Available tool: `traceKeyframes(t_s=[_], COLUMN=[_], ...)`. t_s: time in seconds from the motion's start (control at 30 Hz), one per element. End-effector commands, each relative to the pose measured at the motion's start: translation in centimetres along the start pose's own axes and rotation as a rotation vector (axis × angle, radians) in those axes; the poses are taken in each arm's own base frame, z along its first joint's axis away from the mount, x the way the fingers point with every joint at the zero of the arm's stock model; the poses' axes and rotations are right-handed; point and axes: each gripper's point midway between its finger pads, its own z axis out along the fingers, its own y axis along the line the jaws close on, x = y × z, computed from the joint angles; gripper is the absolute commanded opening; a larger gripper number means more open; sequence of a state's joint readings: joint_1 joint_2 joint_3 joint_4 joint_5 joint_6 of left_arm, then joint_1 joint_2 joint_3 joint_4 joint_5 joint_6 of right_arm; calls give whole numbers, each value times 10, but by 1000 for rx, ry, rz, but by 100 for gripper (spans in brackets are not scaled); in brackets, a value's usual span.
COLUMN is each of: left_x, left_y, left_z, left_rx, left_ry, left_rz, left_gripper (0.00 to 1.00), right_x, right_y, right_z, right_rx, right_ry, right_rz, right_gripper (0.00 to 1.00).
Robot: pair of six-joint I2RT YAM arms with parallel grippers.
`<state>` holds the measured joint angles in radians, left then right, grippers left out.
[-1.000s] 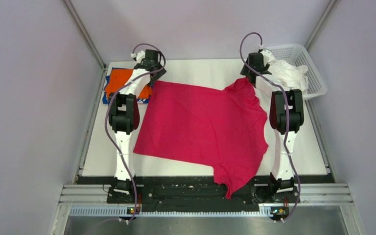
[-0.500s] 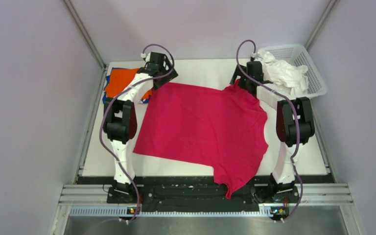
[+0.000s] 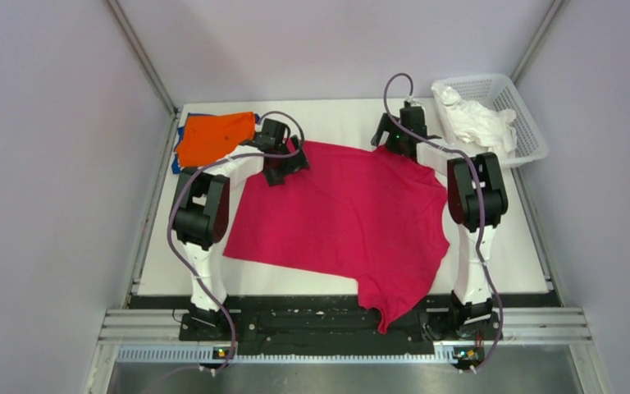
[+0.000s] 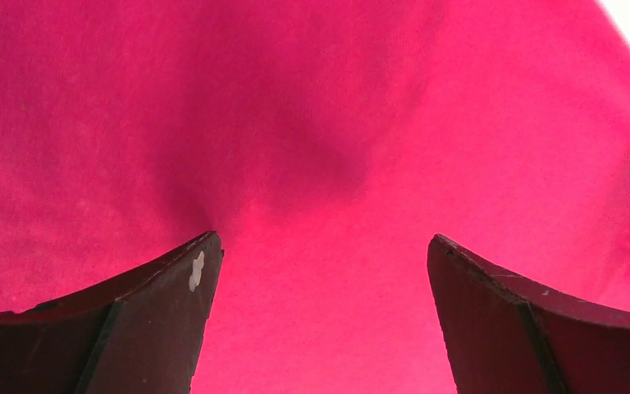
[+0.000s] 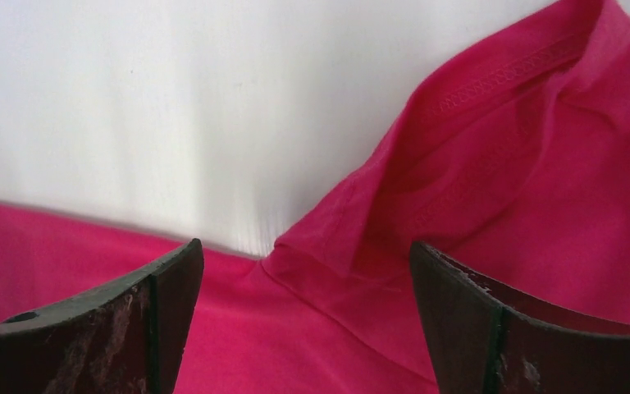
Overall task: Fold and stack the t-shirts
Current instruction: Flatten out the tshirt
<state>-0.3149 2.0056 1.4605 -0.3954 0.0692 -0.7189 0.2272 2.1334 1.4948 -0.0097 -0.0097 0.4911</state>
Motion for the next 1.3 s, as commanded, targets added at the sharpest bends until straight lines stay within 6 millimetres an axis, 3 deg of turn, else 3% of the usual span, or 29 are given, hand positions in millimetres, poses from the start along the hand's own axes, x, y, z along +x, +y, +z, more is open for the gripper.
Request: traceKeyframes(t_s=[0.0, 0.17, 0.47, 0.6, 0.7, 0.73, 0.83, 1.1, 1.27], left_x=[3, 10, 23, 22, 21, 21, 20, 18, 16], left_y=[6, 17, 33, 33, 32, 31, 30, 29, 29], left_z=[2, 8, 13, 11, 11, 11, 10, 1, -2], left_rx=[-4, -41, -90, -94, -88, -85, -79, -74, -76], left_ry=[1, 20, 55, 51, 47, 48, 45, 29, 18], left_rz=[5, 12, 18, 25, 25, 25, 26, 22, 21], left_gripper=[99, 99, 99, 99, 99, 99, 99, 99, 99], right_x=[-21, -35, -123, -141, -134, -137, -120, -28, 7], right_y=[20, 24, 44, 48, 43, 45, 36, -16, -41], right_z=[15, 35, 58, 53, 41, 28, 2, -71, -80], right_rx=[-62, -63, -64, -36, -19, -22, 5, 140, 211], right_ry=[-44, -108, -369, -370, -347, -354, -295, -92, -26], right_rz=[34, 90, 76, 5, -48, -61, -90, -53, -55], right_gripper=[94, 94, 94, 94, 94, 94, 95, 95, 96])
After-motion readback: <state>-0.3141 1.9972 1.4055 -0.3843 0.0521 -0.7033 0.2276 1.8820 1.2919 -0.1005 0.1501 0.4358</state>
